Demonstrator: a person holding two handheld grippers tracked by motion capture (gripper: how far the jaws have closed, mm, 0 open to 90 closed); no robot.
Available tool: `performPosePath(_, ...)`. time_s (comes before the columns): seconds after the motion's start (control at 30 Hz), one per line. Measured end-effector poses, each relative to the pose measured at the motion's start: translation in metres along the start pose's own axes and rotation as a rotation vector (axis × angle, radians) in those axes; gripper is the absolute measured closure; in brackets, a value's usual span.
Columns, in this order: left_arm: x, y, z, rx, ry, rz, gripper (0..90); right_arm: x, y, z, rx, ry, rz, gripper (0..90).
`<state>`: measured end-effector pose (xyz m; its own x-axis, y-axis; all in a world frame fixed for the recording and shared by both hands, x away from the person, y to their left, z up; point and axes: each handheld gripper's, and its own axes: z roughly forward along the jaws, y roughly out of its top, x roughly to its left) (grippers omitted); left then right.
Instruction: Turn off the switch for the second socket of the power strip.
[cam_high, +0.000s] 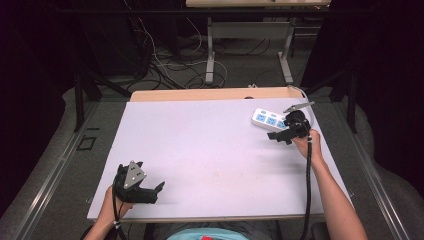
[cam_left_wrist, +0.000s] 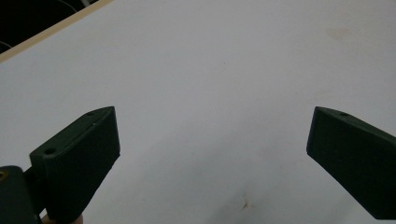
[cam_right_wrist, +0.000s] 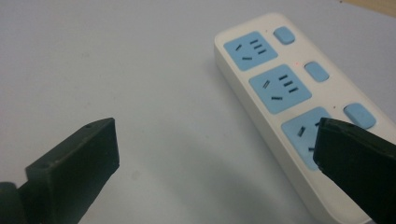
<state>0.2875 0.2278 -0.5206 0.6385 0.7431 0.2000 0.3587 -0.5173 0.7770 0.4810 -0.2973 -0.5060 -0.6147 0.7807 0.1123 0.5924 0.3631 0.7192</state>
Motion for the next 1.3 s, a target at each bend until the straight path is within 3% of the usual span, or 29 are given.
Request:
performPosePath(0.47, 0.000, -0.001, -0.001, 0.002, -0.003, -0.010, 2.3, -0.014, 0.021, 0.011, -0.016, -0.003, 0.022, 0.0)
performPosePath(0.87, 0.000, 0.000, 0.000, -0.001, -0.002, -0.009, 2.3, -0.020, 0.022, 0.021, -0.037, -0.019, 0.028, 1.1)
performPosePath(0.97, 0.000, 0.000, 0.001, -0.002, -0.003, -0.009, 2.3, -0.022, 0.023, 0.022, -0.036, -0.007, 0.055, 5.9)
performPosePath(1.13, -0.001, -0.001, 0.001, -0.011, 0.004, -0.008, 2.3, -0.026, 0.027, 0.022, -0.066, -0.028, 0.100, 21.7)
performPosePath(1.23, 0.000, 0.000, 0.000, -0.002, -0.001, -0.009, 2.3, -0.028, 0.028, 0.024, -0.071, -0.044, 0.110, 32.5)
performPosePath(1.3, 0.000, -0.001, 0.001, -0.009, 0.003, -0.009, 2.3, -0.030, 0.029, 0.025, -0.087, -0.064, 0.119, 44.6)
